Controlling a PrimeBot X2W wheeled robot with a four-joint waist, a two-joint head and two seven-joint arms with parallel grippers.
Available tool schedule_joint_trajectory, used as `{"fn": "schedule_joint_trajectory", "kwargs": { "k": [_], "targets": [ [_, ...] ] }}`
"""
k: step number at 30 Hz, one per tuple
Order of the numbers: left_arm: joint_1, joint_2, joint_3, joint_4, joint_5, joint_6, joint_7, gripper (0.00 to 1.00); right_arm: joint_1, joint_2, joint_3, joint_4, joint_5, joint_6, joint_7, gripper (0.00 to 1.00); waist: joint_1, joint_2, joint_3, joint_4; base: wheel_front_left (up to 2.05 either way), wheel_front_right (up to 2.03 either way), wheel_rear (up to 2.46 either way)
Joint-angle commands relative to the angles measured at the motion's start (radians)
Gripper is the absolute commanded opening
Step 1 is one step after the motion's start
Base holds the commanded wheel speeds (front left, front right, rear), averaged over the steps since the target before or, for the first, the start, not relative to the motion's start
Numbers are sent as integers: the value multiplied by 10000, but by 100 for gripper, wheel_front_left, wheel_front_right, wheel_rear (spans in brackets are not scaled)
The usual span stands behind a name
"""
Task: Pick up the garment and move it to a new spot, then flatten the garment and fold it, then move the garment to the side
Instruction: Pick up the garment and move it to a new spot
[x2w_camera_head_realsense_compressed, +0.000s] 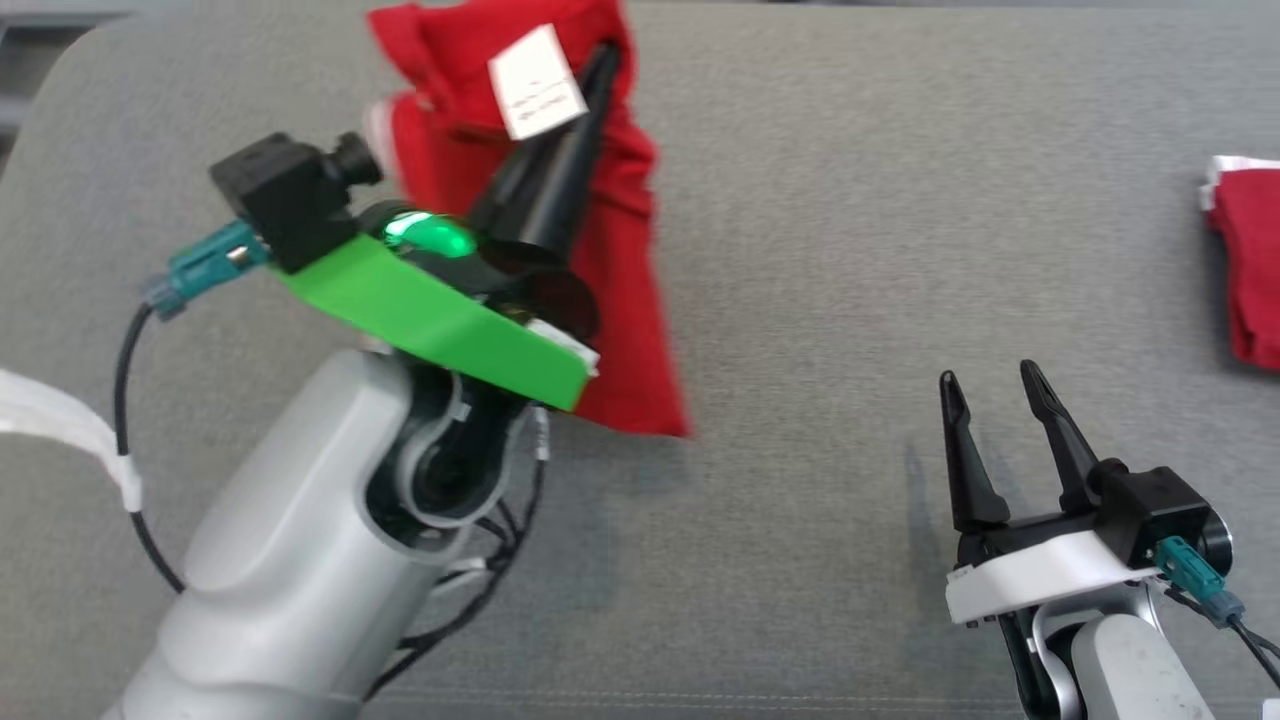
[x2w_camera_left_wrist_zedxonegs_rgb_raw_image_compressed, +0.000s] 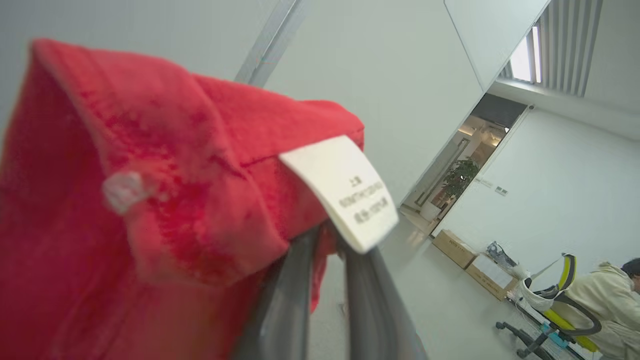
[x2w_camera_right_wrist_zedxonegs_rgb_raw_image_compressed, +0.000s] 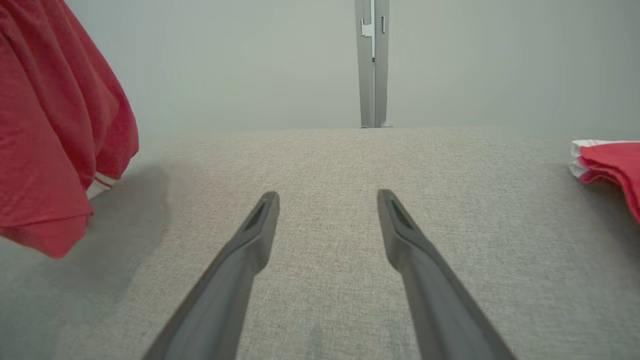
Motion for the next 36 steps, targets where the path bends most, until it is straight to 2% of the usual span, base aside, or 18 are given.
{"fn": "schedule_joint_trajectory", "kwargs": {
  "k": [1,6,10,12,17,20,23,29,32,33,34,35,36],
  "targets": [
    [-135,-126,-82,-364,-39,170,134,0,156,-14,-3,2,155,-15,-32,100,-1,0,-753,-1165,0,0,0],
    [-656,-1061,-538,-1784,-505,678,778,0,266,-12,-101,27,534,-15,-32,100,-1,0,-789,-2046,0,0,0],
    [-1081,-1345,-882,-2024,-97,1121,972,0,265,-6,-97,19,794,-15,-32,100,-1,0,-689,-2602,0,0,0],
    [-1097,-1304,-973,-1757,157,1350,884,0,240,-9,-87,38,864,-15,-32,100,-1,0,-607,-2828,0,0,0],
    [-235,-879,-1125,-304,583,1586,485,0,217,-7,-110,84,1037,-15,-32,100,-1,0,-427,-3160,0,0,0],
    [309,-384,-1146,1000,913,1643,102,0,272,-8,-108,129,1062,-15,-32,100,-1,0,-411,-3234,0,0,0],
    [900,105,-845,2313,1209,1906,-459,0,306,-8,-107,153,1068,-15,-32,100,-1,0,-429,-3256,0,0,0],
    [1864,369,563,4289,1354,2415,-963,0,491,-6,-215,194,862,-15,-32,100,-1,0,-532,-2926,0,0,0],
    [2220,89,772,5147,1419,2117,-975,2,483,-12,-206,247,747,-15,-32,100,-1,0,-629,-2719,0,0,0],
    [2336,-8,758,5386,1454,1990,-978,16,491,-9,-189,261,711,-15,-32,100,-1,0,-672,-2663,0,0,0],
    [2456,-91,705,5642,1497,1860,-979,46,498,-12,-180,280,675,-15,-32,100,-1,0,-711,-2604,0,0,0],
    [2566,-170,647,5868,1515,1726,-982,100,515,-12,-183,298,654,-15,-32,100,-1,0,-757,-2538,0,0,0],
    [2642,-221,725,6017,1525,1624,-983,100,537,-10,-168,317,645,-15,-32,100,-1,0,-802,-2484,0,0,0]
  ]
}}
